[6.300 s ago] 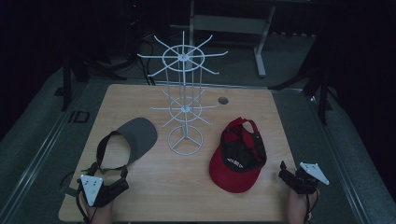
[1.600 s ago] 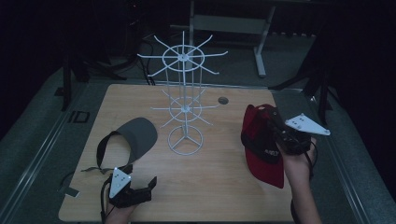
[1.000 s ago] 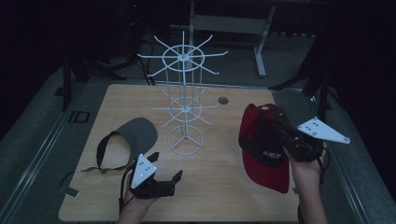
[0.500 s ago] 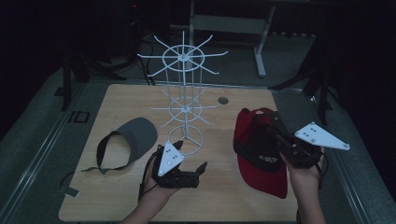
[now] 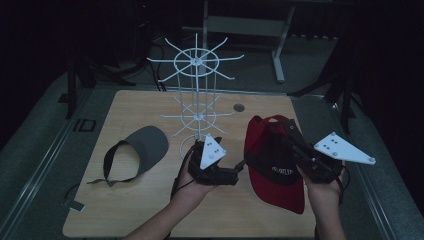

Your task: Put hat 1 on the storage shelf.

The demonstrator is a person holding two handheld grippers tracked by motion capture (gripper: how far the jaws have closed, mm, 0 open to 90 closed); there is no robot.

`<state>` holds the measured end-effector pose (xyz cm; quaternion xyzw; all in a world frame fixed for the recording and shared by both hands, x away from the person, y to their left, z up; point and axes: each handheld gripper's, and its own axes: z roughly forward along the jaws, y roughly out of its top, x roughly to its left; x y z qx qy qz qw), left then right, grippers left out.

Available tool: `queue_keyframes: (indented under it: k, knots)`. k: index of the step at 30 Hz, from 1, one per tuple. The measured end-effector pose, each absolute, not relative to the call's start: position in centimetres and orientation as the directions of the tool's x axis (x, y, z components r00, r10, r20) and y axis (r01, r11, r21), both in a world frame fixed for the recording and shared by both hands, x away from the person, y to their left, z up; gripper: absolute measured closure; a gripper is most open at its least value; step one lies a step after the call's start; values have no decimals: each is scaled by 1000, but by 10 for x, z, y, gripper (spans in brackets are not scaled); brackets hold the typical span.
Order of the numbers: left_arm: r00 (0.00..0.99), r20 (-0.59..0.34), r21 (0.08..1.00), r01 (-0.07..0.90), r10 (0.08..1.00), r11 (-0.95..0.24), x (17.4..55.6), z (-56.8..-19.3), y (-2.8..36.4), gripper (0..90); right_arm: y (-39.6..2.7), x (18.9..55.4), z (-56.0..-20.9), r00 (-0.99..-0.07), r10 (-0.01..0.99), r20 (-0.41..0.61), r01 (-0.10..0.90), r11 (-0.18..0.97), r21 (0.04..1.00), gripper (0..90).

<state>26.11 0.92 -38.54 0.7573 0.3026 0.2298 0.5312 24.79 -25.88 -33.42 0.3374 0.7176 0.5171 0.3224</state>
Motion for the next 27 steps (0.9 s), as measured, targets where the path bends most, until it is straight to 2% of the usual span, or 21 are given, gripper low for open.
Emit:
queue_keyframes:
  k: [7, 15, 20, 27]
  knots:
    - [703, 63, 943, 190, 708, -272, 275, -372, -12, 143, -256, 241, -328, -585, 803, -111, 130, 228, 965, 868]
    - [682, 90, 925, 213, 726, -315, 293, -369, -31, 144, -251, 230, -321, -618, 778, -115, 104, 226, 969, 868]
    - [677, 99, 926, 205, 730, -316, 299, -365, -39, 174, -246, 227, -322, -638, 761, -116, 98, 230, 968, 868]
    - [663, 112, 927, 199, 740, -319, 301, -360, -42, 442, -246, 224, -325, -645, 757, -106, 103, 224, 969, 868]
